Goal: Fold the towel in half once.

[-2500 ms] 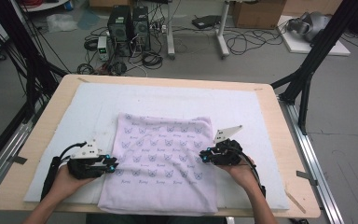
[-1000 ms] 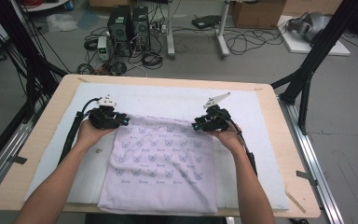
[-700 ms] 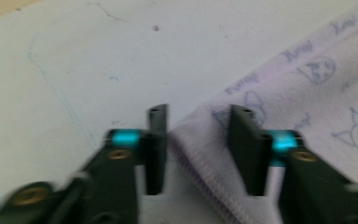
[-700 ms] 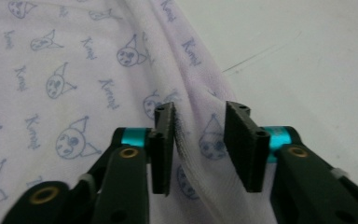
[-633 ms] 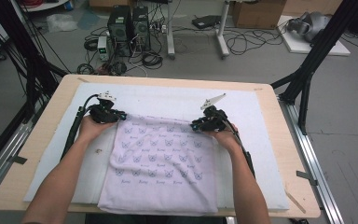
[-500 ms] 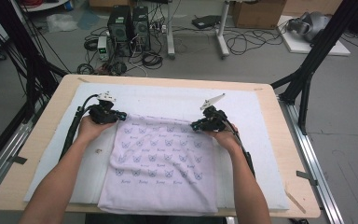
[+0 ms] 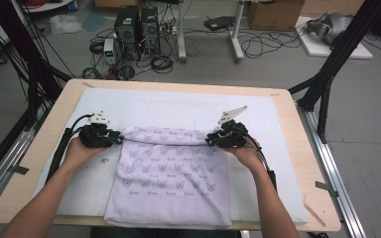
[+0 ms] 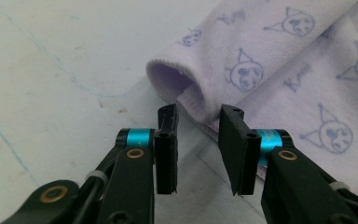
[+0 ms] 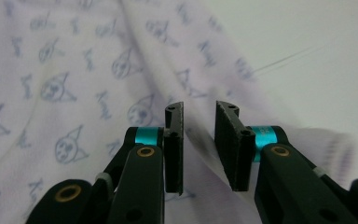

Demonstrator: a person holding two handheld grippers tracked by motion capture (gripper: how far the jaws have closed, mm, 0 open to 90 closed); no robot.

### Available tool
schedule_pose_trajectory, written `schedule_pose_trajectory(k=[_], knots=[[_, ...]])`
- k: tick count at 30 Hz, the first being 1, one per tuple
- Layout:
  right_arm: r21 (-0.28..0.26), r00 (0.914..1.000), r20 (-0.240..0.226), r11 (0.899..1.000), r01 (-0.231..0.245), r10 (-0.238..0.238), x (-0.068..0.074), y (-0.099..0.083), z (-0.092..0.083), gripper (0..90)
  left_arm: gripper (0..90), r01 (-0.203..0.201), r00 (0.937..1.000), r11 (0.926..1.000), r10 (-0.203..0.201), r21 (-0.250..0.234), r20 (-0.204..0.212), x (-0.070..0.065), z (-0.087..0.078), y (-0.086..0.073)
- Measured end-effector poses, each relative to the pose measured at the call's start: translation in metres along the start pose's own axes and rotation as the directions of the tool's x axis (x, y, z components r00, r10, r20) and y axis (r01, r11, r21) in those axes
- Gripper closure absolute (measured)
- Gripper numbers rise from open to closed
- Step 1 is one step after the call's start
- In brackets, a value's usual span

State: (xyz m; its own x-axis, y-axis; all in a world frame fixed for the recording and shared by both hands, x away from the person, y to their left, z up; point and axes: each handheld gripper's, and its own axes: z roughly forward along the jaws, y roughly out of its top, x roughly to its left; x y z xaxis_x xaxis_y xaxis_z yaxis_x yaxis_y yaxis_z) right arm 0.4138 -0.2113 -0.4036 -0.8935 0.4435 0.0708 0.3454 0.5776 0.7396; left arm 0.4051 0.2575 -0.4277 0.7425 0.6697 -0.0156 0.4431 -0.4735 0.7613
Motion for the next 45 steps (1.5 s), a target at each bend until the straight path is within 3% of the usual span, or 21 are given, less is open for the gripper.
schedule_pose_trajectory(k=[2,6,11,13,15,16,19,23,27,29,32,35,37,39,41,43,45], knots=[[-0.022,0.9989,0.040,0.999,-0.025,0.026,-0.008,0.000,-0.008,71.6,65.0,0.011,0.9999,0.9996,-0.011,-0.027,-0.002,0.002,-0.001,0.005],[-0.003,0.9917,0.112,0.998,-0.064,0.064,-0.024,-0.005,-0.014,66.9,63.6,0.017,0.9999,0.9973,-0.017,-0.071,0.005,0.001,0.005,0.016],[0.049,0.9881,0.140,0.996,-0.070,0.063,-0.032,-0.012,-0.003,63.7,62.5,0.029,0.9995,0.9987,-0.028,-0.041,0.011,0.002,0.024,0.026],[0.080,0.9891,0.127,0.993,-0.085,0.075,-0.034,-0.015,0.004,63.8,63.9,0.026,0.9997,0.9996,-0.026,0.014,-0.002,0.001,0.033,0.025],[0.130,0.9911,0.111,0.988,-0.088,0.074,-0.034,-0.018,0.011,67.1,65.8,0.020,0.9997,0.9979,-0.021,0.062,0.013,0.000,0.040,0.022],[0.137,0.9936,0.085,0.987,-0.086,0.075,-0.034,-0.020,0.013,70.8,68.1,0.024,0.9995,0.9980,-0.025,0.058,0.020,0.001,0.039,0.022],[0.123,0.9947,0.067,0.989,-0.085,0.078,-0.033,-0.017,0.005,72.2,72.5,-0.002,0.9999,0.9977,0.001,0.067,0.014,-0.001,0.036,0.024],[0.013,0.9934,0.092,0.997,-0.070,0.069,-0.033,-0.008,-0.013,71.3,72.3,0.004,1.0000,1.0000,-0.004,0.000,0.005,0.000,0.029,0.028],[0.010,0.9921,0.117,0.999,-0.045,0.044,-0.035,0.003,-0.012,67.6,70.9,0.023,0.9997,0.9973,-0.023,-0.069,-0.011,0.003,0.022,0.031],[0.025,0.9923,0.106,0.997,-0.068,0.065,-0.039,0.005,-0.004,64.4,69.8,0.029,0.9995,0.9977,-0.030,-0.061,-0.011,0.005,0.023,0.030],[0.073,0.9917,0.116,0.995,-0.064,0.055,-0.041,0.004,0.011,62.6,67.3,0.032,0.9995,0.9995,-0.032,-0.004,-0.006,0.008,0.029,0.025],[0.143,0.9923,0.101,0.986,-0.085,0.071,-0.044,-0.002,0.024,64.3,66.0,0.037,0.9992,0.9980,-0.037,0.051,0.010,0.008,0.037,0.021],[0.153,0.9925,0.099,0.984,-0.087,0.072,-0.043,-0.006,0.026,68.1,69.2,0.045,0.9986,0.9978,-0.047,0.049,0.024,0.007,0.039,0.020],[0.141,0.9921,0.085,0.985,-0.103,0.092,-0.043,-0.009,0.023,76.7,79.2,0.015,0.9994,0.9986,-0.016,0.051,0.029,0.005,0.039,0.022],[0.150,0.9923,0.070,0.982,-0.112,0.103,-0.044,-0.010,0.018,84.7,83.3,-0.004,0.9998,0.9986,0.003,0.053,0.020,0.002,0.038,0.023],[0.164,0.9923,0.060,0.980,-0.117,0.108,-0.043,-0.010,0.013,86.2,84.3,0.004,1.0000,0.9993,-0.004,0.036,0.006,0.004,0.036,0.024],[0.152,0.9930,0.065,0.983,-0.107,0.098,-0.042,-0.009,0.008,86.7,84.4,0.028,0.9995,0.9996,-0.028,-0.011,-0.013,0.006,0.032,0.026]])
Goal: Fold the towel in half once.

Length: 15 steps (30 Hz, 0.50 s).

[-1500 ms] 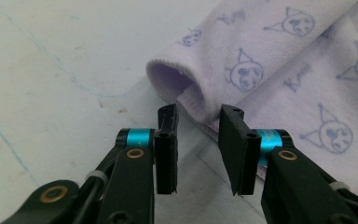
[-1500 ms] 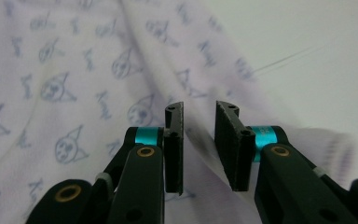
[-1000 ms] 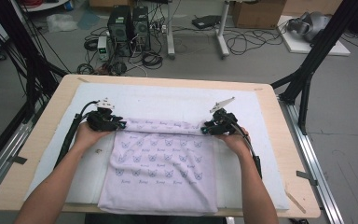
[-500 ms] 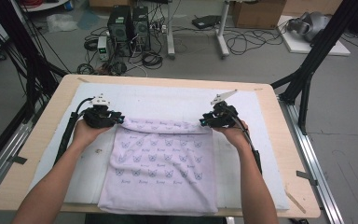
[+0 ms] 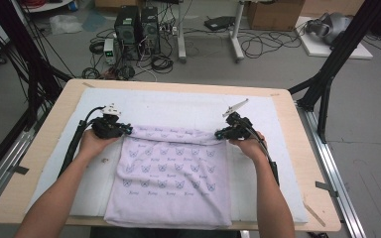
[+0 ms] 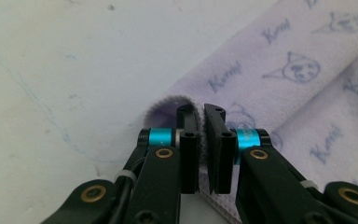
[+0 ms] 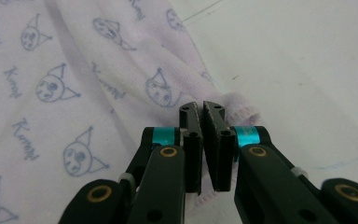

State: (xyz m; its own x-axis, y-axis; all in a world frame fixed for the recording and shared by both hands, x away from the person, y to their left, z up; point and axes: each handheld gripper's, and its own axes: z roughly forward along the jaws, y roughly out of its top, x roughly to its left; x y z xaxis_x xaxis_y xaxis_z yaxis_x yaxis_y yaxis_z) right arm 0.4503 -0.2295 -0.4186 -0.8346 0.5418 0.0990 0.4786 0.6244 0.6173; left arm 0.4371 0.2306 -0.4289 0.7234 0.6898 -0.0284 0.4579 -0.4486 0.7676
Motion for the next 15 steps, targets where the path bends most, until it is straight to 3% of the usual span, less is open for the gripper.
schedule_pose_trajectory(k=[2,4,6,7,8,9,10,11,12,14,15], knots=[[-0.046,0.9999,0.015,0.999,-0.001,0.002,-0.001,0.002,-0.008,87.0,84.5,0.023,0.9992,0.9982,-0.024,-0.056,-0.031,0.002,-0.005,0.004],[-0.080,0.9994,0.033,0.997,0.002,0.001,-0.002,0.004,-0.014,87.1,84.5,0.051,0.9977,0.9955,-0.054,-0.079,-0.041,0.005,-0.007,0.006],[-0.079,0.9983,0.056,0.997,-0.011,0.015,-0.005,0.010,-0.020,87.1,84.4,0.062,0.9965,0.9940,-0.067,-0.090,-0.051,0.007,-0.007,0.012],[-0.084,0.9965,0.083,0.996,0.005,0.002,-0.005,0.013,-0.022,87.1,84.3,0.061,0.9955,0.9930,-0.068,-0.101,-0.066,0.008,-0.007,0.016],[-0.103,0.9933,0.115,0.995,0.004,0.007,-0.006,0.017,-0.026,87.1,83.9,0.087,0.9908,0.9887,-0.099,-0.122,-0.092,0.010,-0.005,0.021],[-0.156,0.9847,0.170,0.988,-0.010,0.037,-0.009,0.020,-0.031,86.8,81.3,0.109,0.9855,0.9847,-0.125,-0.136,-0.114,0.010,-0.003,0.023],[-0.182,0.9792,0.192,0.983,-0.031,0.067,-0.012,0.020,-0.032,84.1,71.5,0.136,0.9728,0.9836,-0.155,-0.118,-0.172,0.011,0.002,0.026],[-0.188,0.9634,0.242,0.980,-0.070,0.115,-0.016,0.020,-0.031,74.3,64.4,0.146,0.9699,0.9850,-0.161,-0.092,-0.183,0.012,0.005,0.026],[-0.189,0.9566,0.258,0.978,-0.087,0.135,-0.018,0.019,-0.029,70.8,63.5,0.147,0.9696,0.9871,-0.156,-0.065,-0.188,0.013,0.007,0.025],[-0.161,0.9617,0.225,0.979,-0.121,0.156,-0.020,0.014,-0.023,67.5,61.0,0.151,0.9718,0.9878,-0.155,-0.038,-0.177,0.014,0.009,0.021],[-0.150,0.9635,0.227,0.983,-0.109,0.141,-0.019,0.012,-0.021,67.5,60.3,0.137,0.9745,0.9903,-0.139,-0.026,-0.176,0.013,0.008,0.019]])
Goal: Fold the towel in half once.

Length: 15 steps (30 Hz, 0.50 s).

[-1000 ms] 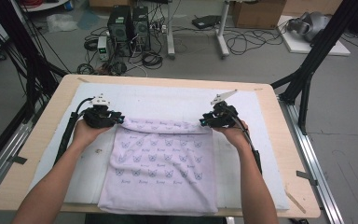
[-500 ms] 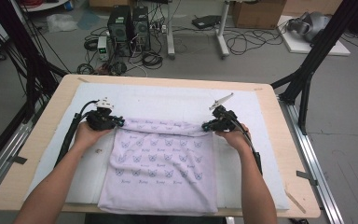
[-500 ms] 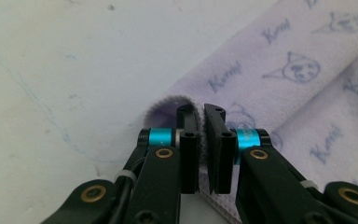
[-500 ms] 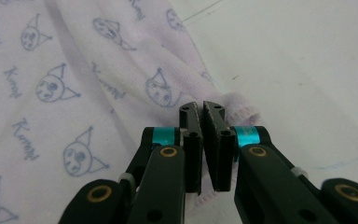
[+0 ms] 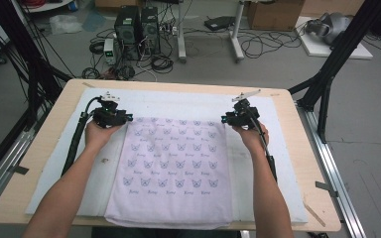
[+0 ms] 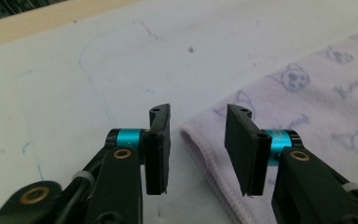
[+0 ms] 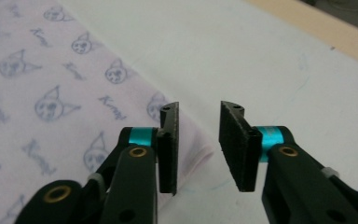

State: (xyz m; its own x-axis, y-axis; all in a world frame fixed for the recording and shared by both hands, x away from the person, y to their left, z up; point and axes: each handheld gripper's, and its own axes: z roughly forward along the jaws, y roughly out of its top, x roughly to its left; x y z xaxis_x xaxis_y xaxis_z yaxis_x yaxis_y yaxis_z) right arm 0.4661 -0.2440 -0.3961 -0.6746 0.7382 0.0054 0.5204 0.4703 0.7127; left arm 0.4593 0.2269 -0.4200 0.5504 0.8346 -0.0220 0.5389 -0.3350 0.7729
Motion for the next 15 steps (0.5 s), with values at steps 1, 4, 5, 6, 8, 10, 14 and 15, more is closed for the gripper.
schedule_pose_trajectory(k=[1,4,5,6,8,10,14,15], knots=[[0.005,0.9998,-0.005,1.000,0.020,-0.020,0.002,-0.003,0.000,67.0,59.7,-0.012,0.9999,0.9999,0.012,0.001,-0.002,0.000,-0.001,-0.002],[0.015,0.9990,-0.042,1.000,0.013,-0.012,0.006,-0.010,-0.002,64.2,57.1,-0.028,0.9990,0.9994,0.027,0.020,0.035,0.000,-0.008,-0.003],[0.012,0.9983,-0.052,1.000,0.028,-0.027,0.009,-0.011,-0.005,63.7,57.1,-0.041,0.9983,0.9990,0.041,0.017,0.042,-0.001,-0.010,-0.002],[0.012,0.9977,-0.059,0.999,0.035,-0.034,0.012,-0.012,-0.007,63.0,57.1,-0.055,0.9976,0.9985,0.055,0.001,0.043,-0.004,-0.014,-0.002],[-0.001,0.9949,-0.083,0.998,0.057,-0.057,0.020,-0.013,-0.013,62.0,57.2,-0.066,0.9958,0.9971,0.068,-0.038,0.061,-0.008,-0.023,-0.002],[-0.020,0.9913,-0.108,0.997,0.073,-0.075,0.029,-0.014,-0.023,60.3,56.9,-0.076,0.9937,0.9954,0.081,-0.059,0.078,-0.011,-0.031,-0.004],[-0.072,0.9818,-0.156,0.993,0.098,-0.108,0.047,-0.020,-0.039,58.9,56.3,-0.102,0.9891,0.9902,0.111,-0.095,0.097,-0.020,-0.051,-0.016],[-0.072,0.9792,-0.167,0.992,0.105,-0.115,0.053,-0.023,-0.043,58.3,56.2,-0.113,0.9872,0.9886,0.123,-0.099,0.102,-0.023,-0.056,-0.020]])
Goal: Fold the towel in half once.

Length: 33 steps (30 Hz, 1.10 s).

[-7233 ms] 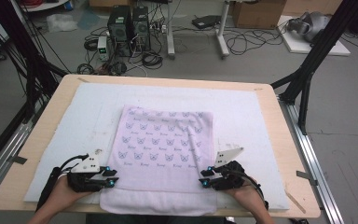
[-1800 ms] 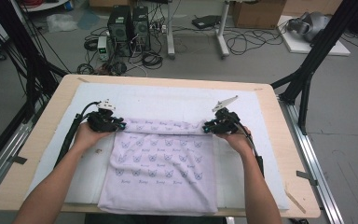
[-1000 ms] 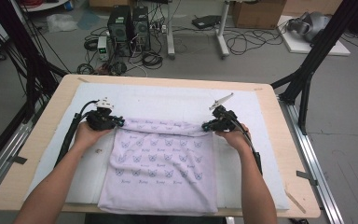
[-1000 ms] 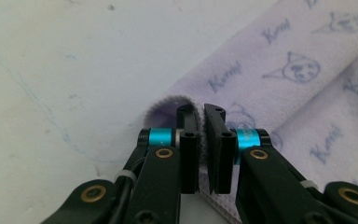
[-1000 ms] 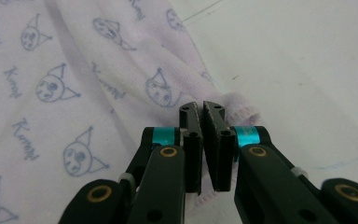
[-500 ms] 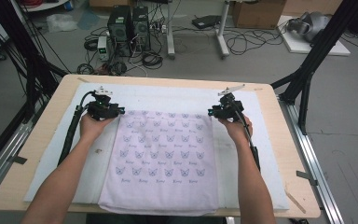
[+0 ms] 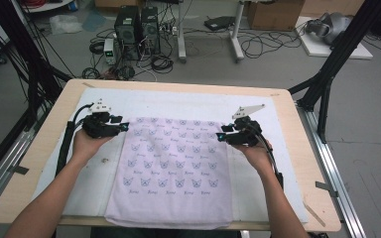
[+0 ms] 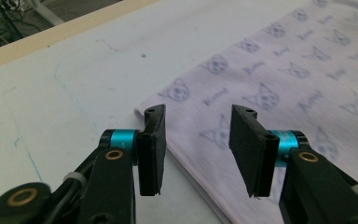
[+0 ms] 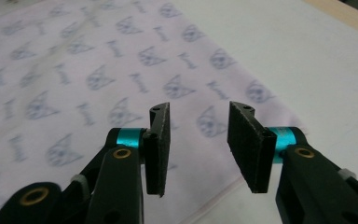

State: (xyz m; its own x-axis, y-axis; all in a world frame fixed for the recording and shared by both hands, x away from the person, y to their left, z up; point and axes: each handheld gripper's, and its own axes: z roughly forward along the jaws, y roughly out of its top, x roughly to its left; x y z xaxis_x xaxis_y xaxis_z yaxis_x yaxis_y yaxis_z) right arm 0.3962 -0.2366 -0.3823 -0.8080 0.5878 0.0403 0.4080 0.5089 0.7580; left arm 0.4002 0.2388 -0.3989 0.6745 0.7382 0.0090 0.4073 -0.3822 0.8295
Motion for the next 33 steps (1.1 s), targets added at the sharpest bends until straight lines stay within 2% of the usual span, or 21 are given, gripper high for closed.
schedule_pose_trajectory(k=[5,8,10,14,16,19,21,25,27,29,31,33], knots=[[-0.014,0.9954,-0.084,0.999,0.045,-0.046,0.034,-0.016,-0.012,56.1,53.4,-0.051,0.9976,0.9985,0.052,-0.019,0.045,-0.025,-0.025,-0.021],[-0.006,0.9892,-0.127,0.997,0.074,-0.074,0.055,-0.028,-0.018,55.0,52.2,-0.076,0.9935,0.9970,0.077,-0.013,0.083,-0.042,-0.039,-0.037],[-0.026,0.9842,-0.150,0.995,0.092,-0.094,0.070,-0.037,-0.022,55.1,50.8,-0.089,0.9901,0.9960,0.089,-0.005,0.109,-0.053,-0.045,-0.047],[-0.038,0.9759,-0.185,0.993,0.111,-0.116,0.090,-0.054,-0.023,54.6,49.6,-0.121,0.9817,0.9927,0.119,-0.001,0.149,-0.074,-0.055,-0.063],[-0.016,0.9744,-0.184,0.992,0.128,-0.129,0.094,-0.061,-0.020,53.6,49.4,-0.140,0.9786,0.9901,0.136,0.011,0.154,-0.078,-0.056,-0.068],[0.001,0.9803,-0.165,0.994,0.110,-0.108,0.086,-0.064,-0.013,53.7,51.2,-0.137,0.9820,0.9902,0.132,0.026,0.135,-0.070,-0.049,-0.066],[0.000,0.9847,-0.145,0.995,0.097,-0.096,0.075,-0.060,-0.010,53.7,53.1,-0.118,0.9860,0.9925,0.114,0.031,0.122,-0.059,-0.041,-0.058],[-0.004,0.9928,-0.097,0.998,0.070,-0.070,0.043,-0.042,0.000,53.2,54.6,-0.059,0.9940,0.9981,0.056,0.020,0.094,-0.037,-0.019,-0.042],[-0.004,0.9948,-0.084,0.998,0.058,-0.058,0.026,-0.033,0.007,51.9,54.9,-0.046,0.9975,0.9989,0.045,0.012,0.055,-0.027,-0.007,-0.032],[0.008,0.9971,-0.061,0.999,0.045,-0.044,0.011,-0.024,0.015,50.9,55.1,-0.020,0.9991,0.9998,0.021,-0.002,0.037,-0.016,0.005,-0.021],[0.006,0.9985,-0.030,0.999,0.046,-0.046,-0.005,-0.016,0.022,50.9,55.8,0.010,0.9998,0.9999,-0.010,0.008,0.020,-0.004,0.018,-0.011],[0.028,0.9997,-0.003,0.999,0.024,-0.024,-0.021,-0.009,0.029,49.9,55.5,0.040,0.9992,0.9983,-0.040,0.043,-0.002,0.009,0.031,-0.003]])
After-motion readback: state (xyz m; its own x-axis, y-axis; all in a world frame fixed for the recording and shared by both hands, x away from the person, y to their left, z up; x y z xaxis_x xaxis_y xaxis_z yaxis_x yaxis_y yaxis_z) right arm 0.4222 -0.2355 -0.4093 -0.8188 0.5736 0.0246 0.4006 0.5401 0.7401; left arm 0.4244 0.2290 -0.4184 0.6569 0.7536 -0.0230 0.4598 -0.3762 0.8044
